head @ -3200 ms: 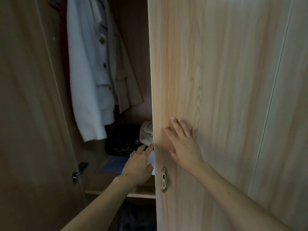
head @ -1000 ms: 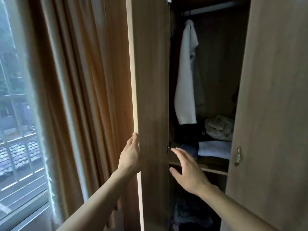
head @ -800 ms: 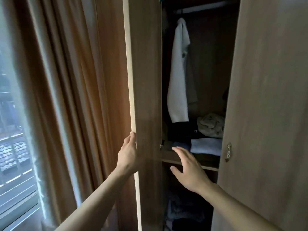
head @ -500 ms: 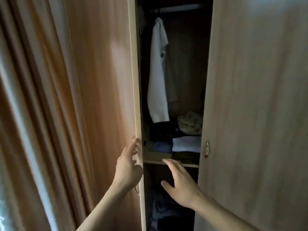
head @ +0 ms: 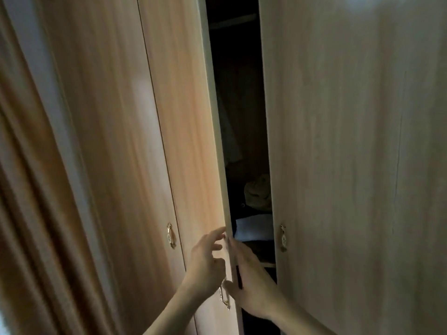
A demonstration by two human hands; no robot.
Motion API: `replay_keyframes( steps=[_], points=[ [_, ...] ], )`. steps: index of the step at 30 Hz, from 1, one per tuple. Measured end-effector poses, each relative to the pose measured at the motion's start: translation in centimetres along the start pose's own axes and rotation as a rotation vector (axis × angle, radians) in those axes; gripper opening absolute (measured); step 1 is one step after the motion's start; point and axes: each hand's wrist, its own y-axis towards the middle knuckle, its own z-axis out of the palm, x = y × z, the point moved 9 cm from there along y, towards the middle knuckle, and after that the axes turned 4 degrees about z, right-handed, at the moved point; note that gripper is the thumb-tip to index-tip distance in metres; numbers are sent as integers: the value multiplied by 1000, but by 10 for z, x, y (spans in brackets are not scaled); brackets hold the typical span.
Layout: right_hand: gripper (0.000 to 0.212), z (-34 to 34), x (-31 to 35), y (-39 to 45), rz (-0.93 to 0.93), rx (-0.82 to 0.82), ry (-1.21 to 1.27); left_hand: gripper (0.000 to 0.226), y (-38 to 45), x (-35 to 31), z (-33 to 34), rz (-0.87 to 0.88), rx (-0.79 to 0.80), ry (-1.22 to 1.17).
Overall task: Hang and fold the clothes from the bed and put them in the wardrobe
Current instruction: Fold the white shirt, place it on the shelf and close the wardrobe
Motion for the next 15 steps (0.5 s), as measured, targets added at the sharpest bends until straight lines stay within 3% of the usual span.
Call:
replay_keyframes(
  steps=[8,15],
  points=[
    [95,-28,-60,29,9,-28,24,78,43,-36,51,69,62,189],
    [89,-46,-80,41,-23,-55,57,68,71,-37,70,81,-10,357]
  ],
)
